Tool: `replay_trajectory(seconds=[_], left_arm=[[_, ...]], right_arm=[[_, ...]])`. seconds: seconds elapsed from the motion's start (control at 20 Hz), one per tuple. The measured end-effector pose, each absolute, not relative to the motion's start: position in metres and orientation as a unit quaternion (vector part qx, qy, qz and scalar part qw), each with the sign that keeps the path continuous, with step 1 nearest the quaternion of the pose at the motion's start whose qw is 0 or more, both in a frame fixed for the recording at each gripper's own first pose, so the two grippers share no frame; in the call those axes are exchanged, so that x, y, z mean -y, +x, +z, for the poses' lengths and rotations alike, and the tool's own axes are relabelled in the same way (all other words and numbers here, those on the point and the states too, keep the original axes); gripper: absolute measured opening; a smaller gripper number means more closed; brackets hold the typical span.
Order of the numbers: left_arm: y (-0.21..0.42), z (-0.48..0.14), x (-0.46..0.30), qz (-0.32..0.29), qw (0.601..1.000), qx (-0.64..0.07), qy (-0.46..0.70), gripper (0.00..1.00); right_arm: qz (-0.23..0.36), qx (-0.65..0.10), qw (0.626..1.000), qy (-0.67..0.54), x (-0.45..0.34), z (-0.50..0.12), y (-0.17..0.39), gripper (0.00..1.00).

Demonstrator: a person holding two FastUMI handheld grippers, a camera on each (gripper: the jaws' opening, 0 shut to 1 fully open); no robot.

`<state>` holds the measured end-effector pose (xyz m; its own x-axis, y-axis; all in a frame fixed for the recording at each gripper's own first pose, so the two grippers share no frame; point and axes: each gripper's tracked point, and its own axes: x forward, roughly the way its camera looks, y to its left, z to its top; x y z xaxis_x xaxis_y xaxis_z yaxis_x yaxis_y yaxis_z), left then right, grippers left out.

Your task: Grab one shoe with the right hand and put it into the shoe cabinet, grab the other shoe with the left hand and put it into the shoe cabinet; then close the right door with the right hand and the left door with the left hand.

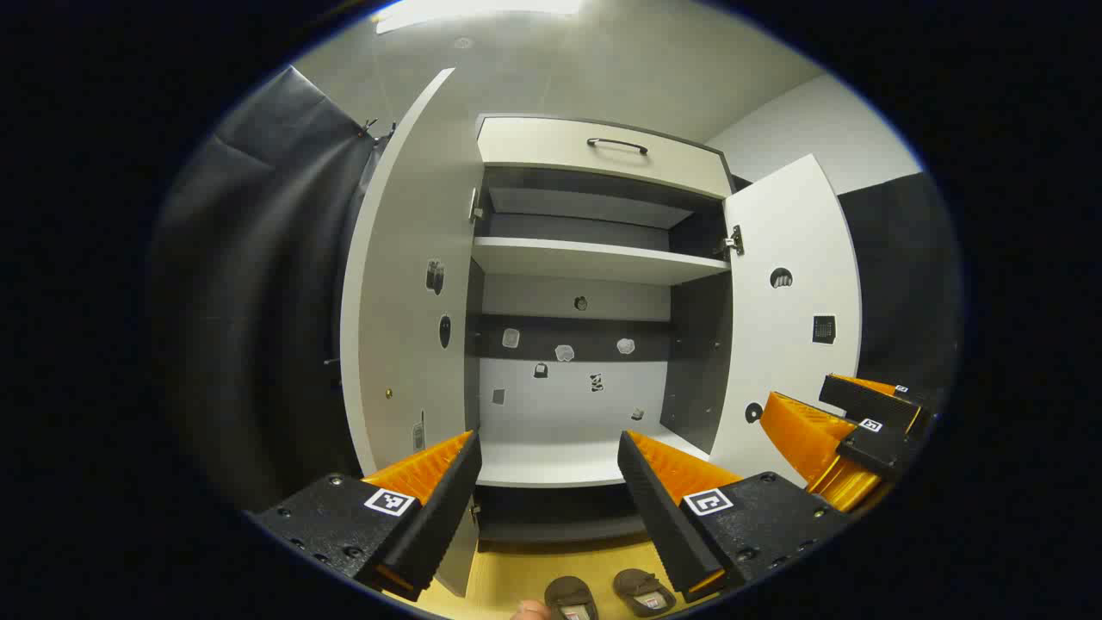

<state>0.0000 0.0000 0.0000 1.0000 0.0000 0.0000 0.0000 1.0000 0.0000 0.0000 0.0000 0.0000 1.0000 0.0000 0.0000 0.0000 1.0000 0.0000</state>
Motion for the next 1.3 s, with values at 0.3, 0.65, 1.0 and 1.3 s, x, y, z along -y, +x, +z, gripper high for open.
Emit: replay_trajectory(seconds=[0.3,0.65,1.0,1.3], left_arm=[[0.001,-0.002,-0.005,0.006,1.0,-0.004,-0.003,0.97],[0.0,-0.002,-0.008,0.016,1.0,-0.003,0.004,0.97],[0.001,-0.008,-0.014,0.027,1.0,-0.01,0.009,0.97],[-0.002,-0.014,-0.025,0.043,0.999,-0.021,0.015,0.98]], right_arm=[[-0.004,-0.008,1.0,0.0,0.005,-0.006,0.001,0.97],[-0.002,-0.018,1.0,0.013,0.011,-0.021,0.003,0.94],[0.027,-0.12,0.992,0.036,0.008,-0.174,-0.02,0.97],[0.029,-0.269,0.961,0.056,0.01,-0.34,-0.056,0.94]])
